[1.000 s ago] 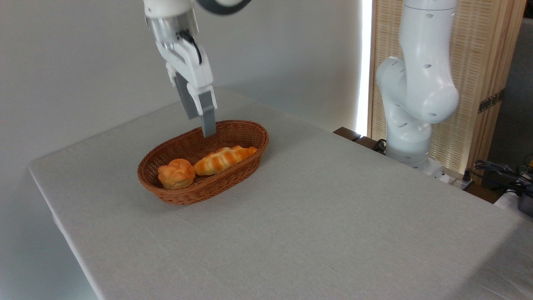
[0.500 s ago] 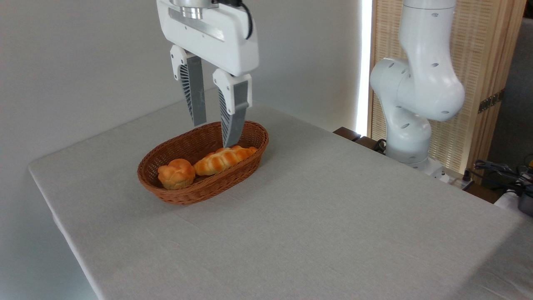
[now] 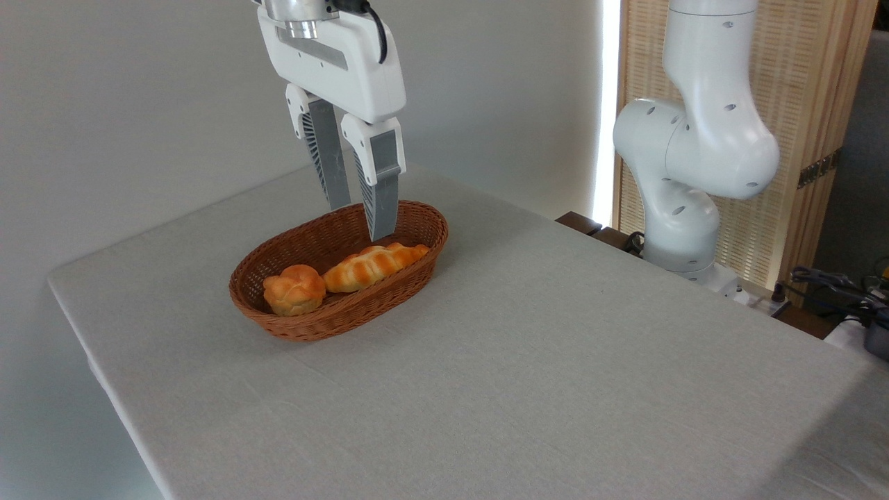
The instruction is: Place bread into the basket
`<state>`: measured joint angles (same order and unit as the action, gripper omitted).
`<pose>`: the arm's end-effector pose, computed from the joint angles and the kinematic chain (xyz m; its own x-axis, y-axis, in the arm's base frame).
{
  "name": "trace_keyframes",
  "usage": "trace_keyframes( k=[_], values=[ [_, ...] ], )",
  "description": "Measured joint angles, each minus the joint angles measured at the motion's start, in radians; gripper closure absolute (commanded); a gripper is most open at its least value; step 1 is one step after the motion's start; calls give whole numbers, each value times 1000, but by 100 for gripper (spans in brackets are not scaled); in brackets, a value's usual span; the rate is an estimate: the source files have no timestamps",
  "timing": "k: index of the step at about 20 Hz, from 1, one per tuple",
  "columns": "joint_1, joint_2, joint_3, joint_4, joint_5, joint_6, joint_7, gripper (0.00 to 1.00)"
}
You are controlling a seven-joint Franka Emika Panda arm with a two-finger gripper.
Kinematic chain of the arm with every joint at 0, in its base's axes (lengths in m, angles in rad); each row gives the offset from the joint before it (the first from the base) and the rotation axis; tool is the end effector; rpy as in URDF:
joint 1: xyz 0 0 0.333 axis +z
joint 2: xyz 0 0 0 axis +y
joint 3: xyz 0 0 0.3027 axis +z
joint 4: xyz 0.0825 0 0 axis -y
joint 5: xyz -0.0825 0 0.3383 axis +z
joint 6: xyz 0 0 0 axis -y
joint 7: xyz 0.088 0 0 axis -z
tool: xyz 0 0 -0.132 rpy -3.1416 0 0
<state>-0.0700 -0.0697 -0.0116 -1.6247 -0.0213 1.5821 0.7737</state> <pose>0.4878 -0.0429 0.5990 0.6555 -0.7544 0.0337 -0.7547 -0.6560 -0.0043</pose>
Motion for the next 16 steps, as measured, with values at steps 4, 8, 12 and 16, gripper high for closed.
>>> trace_keyframes(
  k=[4, 8, 12, 16],
  values=[
    [6, 3, 4, 0, 4, -22, 67, 0],
    [11, 6, 4, 0, 4, -35, 79, 0],
    [12, 17, 5, 0, 4, -36, 76, 0],
    [12, 21, 4, 5, 4, -36, 1, 0]
  ],
)
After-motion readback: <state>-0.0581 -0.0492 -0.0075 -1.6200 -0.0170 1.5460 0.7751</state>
